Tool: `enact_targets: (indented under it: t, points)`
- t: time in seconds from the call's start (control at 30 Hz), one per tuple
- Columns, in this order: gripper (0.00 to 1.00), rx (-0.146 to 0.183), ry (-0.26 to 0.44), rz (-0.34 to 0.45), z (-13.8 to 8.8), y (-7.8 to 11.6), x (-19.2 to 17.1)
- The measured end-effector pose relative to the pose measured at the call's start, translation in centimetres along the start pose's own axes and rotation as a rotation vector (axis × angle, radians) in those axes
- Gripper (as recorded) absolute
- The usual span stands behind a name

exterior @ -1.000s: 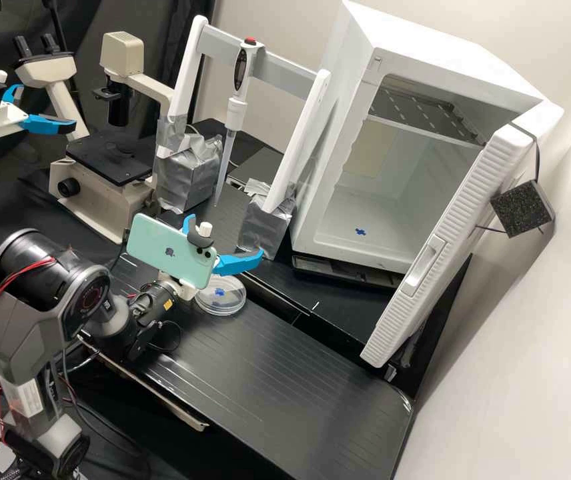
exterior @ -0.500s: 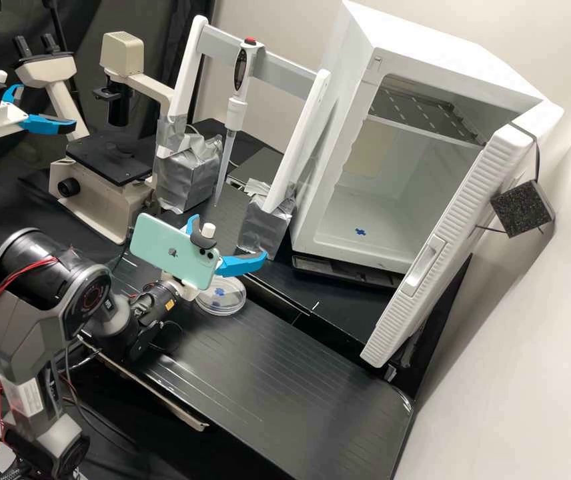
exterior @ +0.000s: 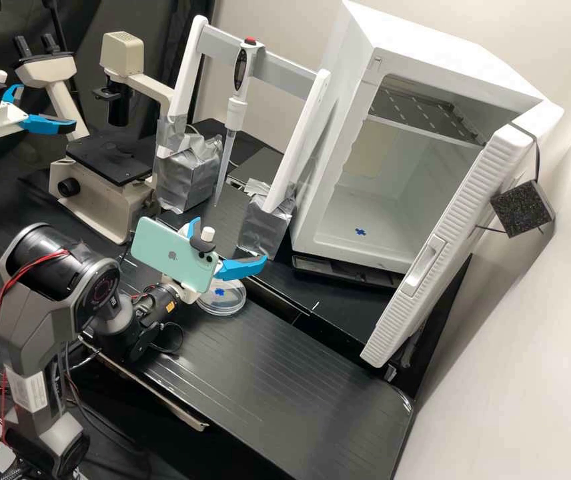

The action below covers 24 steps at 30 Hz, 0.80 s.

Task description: Close the bottle

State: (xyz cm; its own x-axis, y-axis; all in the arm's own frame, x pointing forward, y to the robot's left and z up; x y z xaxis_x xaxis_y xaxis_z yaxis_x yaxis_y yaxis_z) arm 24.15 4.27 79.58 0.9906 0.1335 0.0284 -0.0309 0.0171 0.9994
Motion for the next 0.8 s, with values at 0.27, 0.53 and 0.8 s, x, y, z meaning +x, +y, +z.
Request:
enact_targets:
  t: [0.27,0.53,0.8]
  points:
    - [1.0,0.001,0.047,0.0,-1.2,-0.1,-0.2]
    - [1.0,-0.002,0.066,-0.017,-1.7,-0.4,-0.4]
    - [1.0,-0.003,0.041,0.012,-0.9,0.6,-0.4]
